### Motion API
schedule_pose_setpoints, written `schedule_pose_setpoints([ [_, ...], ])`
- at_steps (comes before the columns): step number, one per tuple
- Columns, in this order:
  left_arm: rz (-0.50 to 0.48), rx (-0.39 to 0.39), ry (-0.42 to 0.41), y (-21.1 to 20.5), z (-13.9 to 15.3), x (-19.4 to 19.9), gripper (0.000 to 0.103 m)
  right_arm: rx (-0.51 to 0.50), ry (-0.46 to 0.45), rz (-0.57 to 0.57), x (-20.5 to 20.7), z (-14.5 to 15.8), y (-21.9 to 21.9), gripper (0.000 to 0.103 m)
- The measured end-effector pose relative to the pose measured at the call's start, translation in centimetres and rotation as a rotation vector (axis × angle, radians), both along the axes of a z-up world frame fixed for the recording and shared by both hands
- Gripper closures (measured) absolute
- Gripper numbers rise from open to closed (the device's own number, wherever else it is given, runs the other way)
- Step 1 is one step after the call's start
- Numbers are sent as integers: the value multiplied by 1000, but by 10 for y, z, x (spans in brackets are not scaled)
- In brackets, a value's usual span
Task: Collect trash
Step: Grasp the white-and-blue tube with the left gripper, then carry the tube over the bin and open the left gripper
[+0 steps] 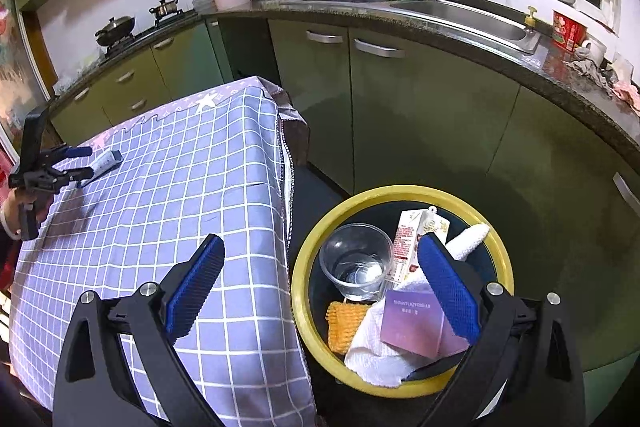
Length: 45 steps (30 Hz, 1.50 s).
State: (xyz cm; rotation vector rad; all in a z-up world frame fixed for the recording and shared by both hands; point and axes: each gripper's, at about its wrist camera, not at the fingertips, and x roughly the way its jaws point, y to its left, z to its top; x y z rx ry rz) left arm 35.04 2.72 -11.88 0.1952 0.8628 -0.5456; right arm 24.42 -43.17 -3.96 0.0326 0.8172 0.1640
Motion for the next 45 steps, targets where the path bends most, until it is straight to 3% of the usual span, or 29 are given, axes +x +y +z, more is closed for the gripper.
schedule_pose_setpoints([
  [4,-22,2,36,-2,-9,15,7,-5,14,15,12,-4,6,7],
  [7,-37,18,54,-3,-16,21,15,-9,21,31,17,-6,12,7],
  [9,-41,31,67,-3,-19,23,37,-11,27,39,20,-8,15,7],
  [13,-36,47,69,-2,-21,23,45,-3,32,53,21,-9,18,7],
  [18,-26,60,62,0,-19,20,74,1,26,56,17,-6,18,7],
  [21,-18,65,61,1,-17,16,84,6,19,56,14,-3,17,7],
  [25,-17,70,38,-4,-9,2,86,13,0,57,5,5,14,7],
  [32,-73,64,-12,-39,35,-39,86,30,-59,52,-24,26,-2,7],
  [38,-205,33,-18,-114,64,-80,86,23,-90,0,-56,38,-37,7],
  [45,-363,-6,24,-226,69,-98,86,31,-102,-90,-91,42,-97,7],
])
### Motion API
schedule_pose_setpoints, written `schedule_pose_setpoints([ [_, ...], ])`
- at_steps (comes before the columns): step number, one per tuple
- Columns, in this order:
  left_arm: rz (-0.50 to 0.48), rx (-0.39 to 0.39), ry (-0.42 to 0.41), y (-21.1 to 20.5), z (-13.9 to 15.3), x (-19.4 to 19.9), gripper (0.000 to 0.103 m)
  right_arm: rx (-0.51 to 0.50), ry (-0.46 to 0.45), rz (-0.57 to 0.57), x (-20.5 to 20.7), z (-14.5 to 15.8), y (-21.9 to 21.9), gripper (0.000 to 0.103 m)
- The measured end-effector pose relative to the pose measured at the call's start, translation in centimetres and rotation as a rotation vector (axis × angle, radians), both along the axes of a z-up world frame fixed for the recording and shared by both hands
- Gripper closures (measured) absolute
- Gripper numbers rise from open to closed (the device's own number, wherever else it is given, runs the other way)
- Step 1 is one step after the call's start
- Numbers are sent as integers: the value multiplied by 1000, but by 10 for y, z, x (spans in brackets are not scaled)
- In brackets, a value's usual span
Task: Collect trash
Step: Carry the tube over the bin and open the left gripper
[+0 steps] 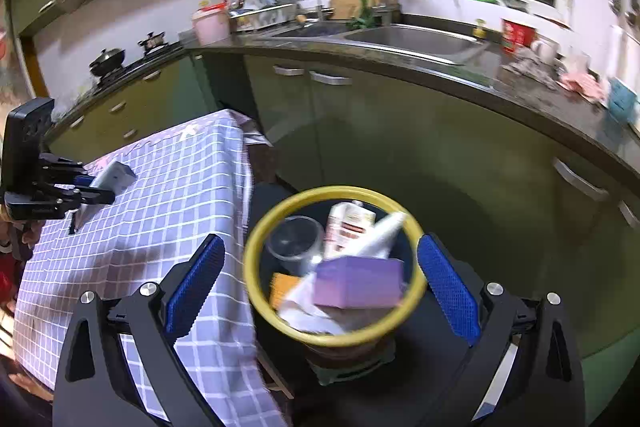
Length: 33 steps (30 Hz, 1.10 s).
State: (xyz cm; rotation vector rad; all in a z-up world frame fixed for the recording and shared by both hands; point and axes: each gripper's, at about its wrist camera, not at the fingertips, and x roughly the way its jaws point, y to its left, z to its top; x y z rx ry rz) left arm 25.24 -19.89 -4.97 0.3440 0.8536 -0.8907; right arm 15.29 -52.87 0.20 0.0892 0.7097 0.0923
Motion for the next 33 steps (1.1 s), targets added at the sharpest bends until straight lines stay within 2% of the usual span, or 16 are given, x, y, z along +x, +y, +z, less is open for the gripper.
schedule_pose_setpoints([
  [8,-92,-10,65,-123,-15,10,86,19,-5,-67,-35,-3,-63,7],
  [13,-98,47,74,-186,-41,29,86,51,0,-87,-53,-12,-92,7],
  [18,-73,118,91,-221,-69,42,82,97,6,-118,-70,-25,-116,7],
  [19,-65,130,90,-225,-71,44,81,109,8,-123,-72,-27,-120,7],
  [21,-34,150,77,-227,-73,44,65,133,12,-125,-75,-31,-125,7],
  [23,-24,135,62,-223,-66,36,63,148,8,-117,-78,-34,-128,7],
  [24,-27,127,57,-221,-62,31,57,151,9,-112,-79,-35,-127,7],
  [27,-31,107,-20,-209,-43,5,40,158,11,-96,-77,-37,-122,7],
  [33,26,-3,-83,-159,-4,-53,31,177,11,-35,-73,-40,-102,7],
])
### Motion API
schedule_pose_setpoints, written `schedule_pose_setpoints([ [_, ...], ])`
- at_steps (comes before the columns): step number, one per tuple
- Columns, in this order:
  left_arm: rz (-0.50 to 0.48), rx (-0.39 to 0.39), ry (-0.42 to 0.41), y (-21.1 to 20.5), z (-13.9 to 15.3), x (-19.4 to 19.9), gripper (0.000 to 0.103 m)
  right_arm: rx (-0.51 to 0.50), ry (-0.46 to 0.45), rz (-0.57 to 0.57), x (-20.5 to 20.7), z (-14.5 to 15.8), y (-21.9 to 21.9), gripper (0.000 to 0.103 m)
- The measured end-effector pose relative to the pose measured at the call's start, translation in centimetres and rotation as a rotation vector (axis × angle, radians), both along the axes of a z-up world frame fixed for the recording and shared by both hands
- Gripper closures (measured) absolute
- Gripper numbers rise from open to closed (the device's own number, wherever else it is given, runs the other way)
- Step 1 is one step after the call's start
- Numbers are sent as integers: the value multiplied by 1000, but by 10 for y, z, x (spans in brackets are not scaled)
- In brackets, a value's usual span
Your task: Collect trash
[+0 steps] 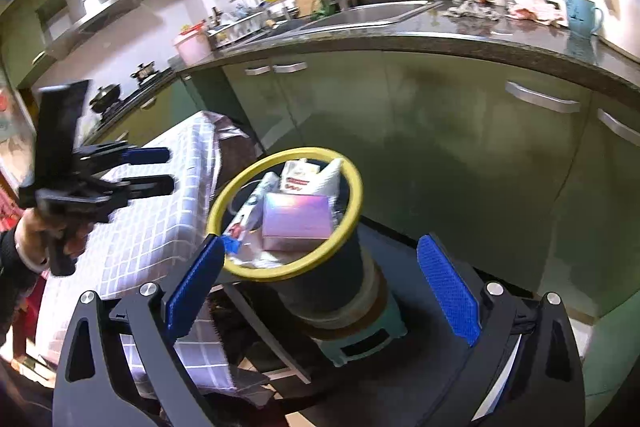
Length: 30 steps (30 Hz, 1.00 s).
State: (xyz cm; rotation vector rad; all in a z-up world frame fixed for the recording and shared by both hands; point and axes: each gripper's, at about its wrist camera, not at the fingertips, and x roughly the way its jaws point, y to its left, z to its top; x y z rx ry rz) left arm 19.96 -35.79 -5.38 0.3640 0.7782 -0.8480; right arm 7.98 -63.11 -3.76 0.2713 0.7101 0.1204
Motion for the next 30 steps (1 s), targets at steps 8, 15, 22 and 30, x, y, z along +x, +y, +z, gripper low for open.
schedule_pose_setpoints([
  [8,257,-132,-190,111,35,-104,8,-53,-30,144,-3,12,68,6],
  [15,617,-144,-313,215,54,-180,7,-140,-117,260,-15,34,145,5],
  [22,907,-180,-381,290,62,-244,7,-233,-172,243,-37,48,182,5],
  [30,1129,-230,-418,338,58,-291,7,-242,-196,248,-64,56,187,5],
])
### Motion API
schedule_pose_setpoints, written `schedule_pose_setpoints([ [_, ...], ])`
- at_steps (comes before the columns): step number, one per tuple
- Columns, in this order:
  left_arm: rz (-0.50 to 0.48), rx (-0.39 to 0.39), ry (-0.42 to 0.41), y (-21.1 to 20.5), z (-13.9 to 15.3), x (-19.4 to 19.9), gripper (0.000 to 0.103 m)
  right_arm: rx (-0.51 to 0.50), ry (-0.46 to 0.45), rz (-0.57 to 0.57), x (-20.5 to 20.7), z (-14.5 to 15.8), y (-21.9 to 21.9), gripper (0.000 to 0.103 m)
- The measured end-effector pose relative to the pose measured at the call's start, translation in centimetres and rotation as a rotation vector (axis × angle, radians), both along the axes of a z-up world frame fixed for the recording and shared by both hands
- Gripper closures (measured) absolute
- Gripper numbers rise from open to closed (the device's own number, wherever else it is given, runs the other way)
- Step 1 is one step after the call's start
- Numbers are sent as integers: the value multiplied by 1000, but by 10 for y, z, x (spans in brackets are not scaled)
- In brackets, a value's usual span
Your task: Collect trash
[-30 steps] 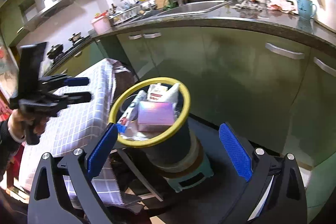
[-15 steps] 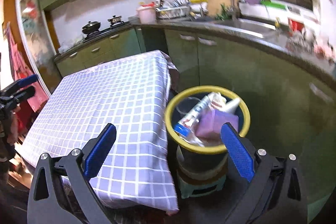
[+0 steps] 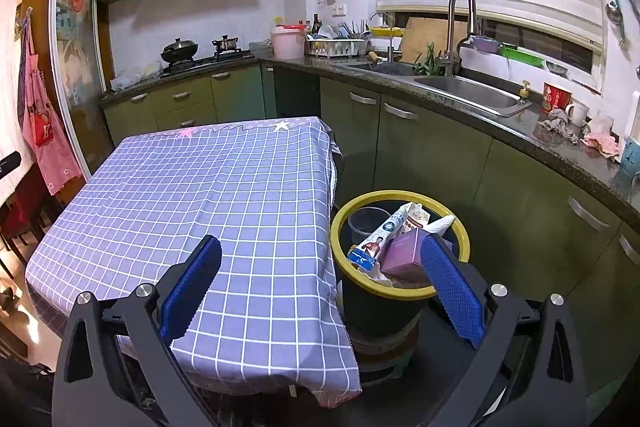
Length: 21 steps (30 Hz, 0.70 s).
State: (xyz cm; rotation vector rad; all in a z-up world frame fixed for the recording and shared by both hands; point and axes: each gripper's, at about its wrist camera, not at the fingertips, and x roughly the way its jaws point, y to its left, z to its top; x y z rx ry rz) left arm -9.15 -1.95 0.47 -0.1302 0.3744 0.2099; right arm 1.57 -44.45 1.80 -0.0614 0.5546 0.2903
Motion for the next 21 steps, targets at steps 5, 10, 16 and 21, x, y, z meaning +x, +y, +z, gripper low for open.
schedule_pose_setpoints([
  [5,25,10,-23,3,4,-13,7,11,-12,-14,-11,1,-7,5],
  [10,10,16,-29,-1,5,-22,7,20,-21,-19,-15,4,-10,5],
  [16,9,12,-20,-2,3,-22,7,21,-26,-8,-14,7,-7,5],
  [21,8,12,-18,-1,3,-21,7,20,-27,-6,-14,8,-6,5],
])
